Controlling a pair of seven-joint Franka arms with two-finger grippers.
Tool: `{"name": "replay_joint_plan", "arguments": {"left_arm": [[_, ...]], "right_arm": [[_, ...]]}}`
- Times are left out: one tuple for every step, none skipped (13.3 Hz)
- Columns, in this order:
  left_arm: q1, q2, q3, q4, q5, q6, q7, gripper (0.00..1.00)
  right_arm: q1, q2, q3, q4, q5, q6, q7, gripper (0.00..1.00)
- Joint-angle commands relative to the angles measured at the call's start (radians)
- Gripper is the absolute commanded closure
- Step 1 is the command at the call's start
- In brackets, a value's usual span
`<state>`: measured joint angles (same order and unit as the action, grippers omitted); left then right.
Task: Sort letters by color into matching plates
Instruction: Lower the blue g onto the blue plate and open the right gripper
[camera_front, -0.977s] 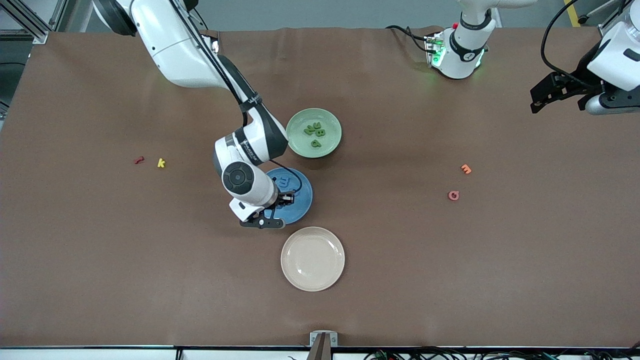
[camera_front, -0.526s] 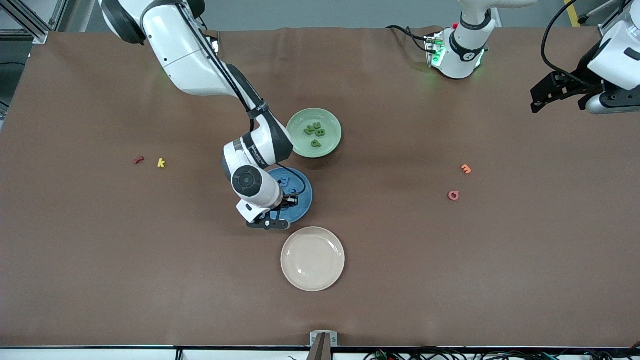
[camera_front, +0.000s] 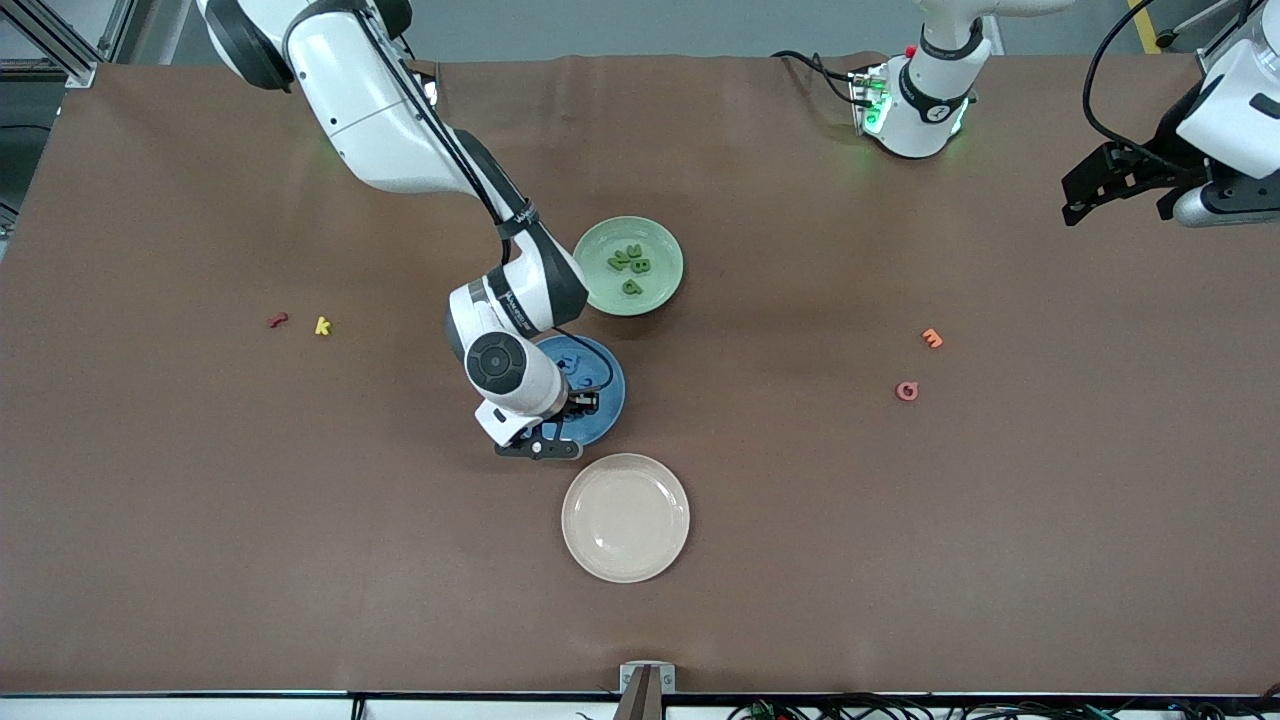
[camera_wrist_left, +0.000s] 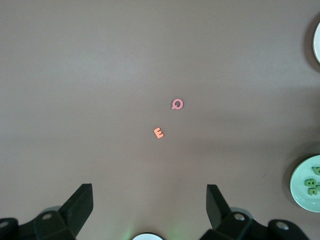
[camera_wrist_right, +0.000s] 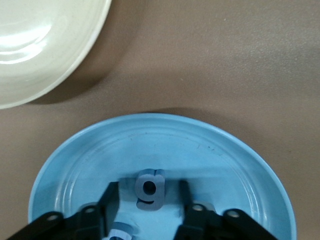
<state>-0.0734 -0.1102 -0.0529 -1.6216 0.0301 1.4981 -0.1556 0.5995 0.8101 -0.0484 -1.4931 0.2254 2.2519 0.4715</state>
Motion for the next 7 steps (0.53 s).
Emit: {"name": "replay_joint_plan", "arguments": {"left_arm": [[0.006,-0.02,-0.005,-0.006,0.005,0.005,0.002,0.0],[0.006,-0.022,-0.005,-0.006,0.005,0.005,0.002,0.0],[0.006,-0.025,-0.004,-0.006,0.005,0.004,0.002,0.0],[0.006,-0.028,-0.004,-0.006,0.005,0.004,0.002,0.0],[0.006,-0.028,-0.004,-0.006,0.005,0.002,0.001,0.0],[0.006,-0.029,-0.004,-0.006,0.004,0.001,0.001,0.0],[0.006,-0.029,-0.004,-0.007,0.004,0.001,0.001,0.0]], "right_arm": [[0.008,-0.018,-0.008,0.03,0.026,-0.052,0.004,0.08],[0.006,-0.061,-0.01,0.03,0.026,-0.139,0.009,0.05],[0.003,-0.104,-0.011,0.03,0.026,-0.208,0.012,0.02],[-0.003,-0.167,-0.013,0.028,0.025,-0.294,0.013,0.01],[-0.009,-0.228,-0.014,0.028,0.026,-0.387,0.013,0.01],[-0.013,-0.286,-0.016,0.028,0.026,-0.476,0.013,0.01],[-0.026,-0.354,-0.019,0.022,0.026,-0.571,0.013,0.01]]}}
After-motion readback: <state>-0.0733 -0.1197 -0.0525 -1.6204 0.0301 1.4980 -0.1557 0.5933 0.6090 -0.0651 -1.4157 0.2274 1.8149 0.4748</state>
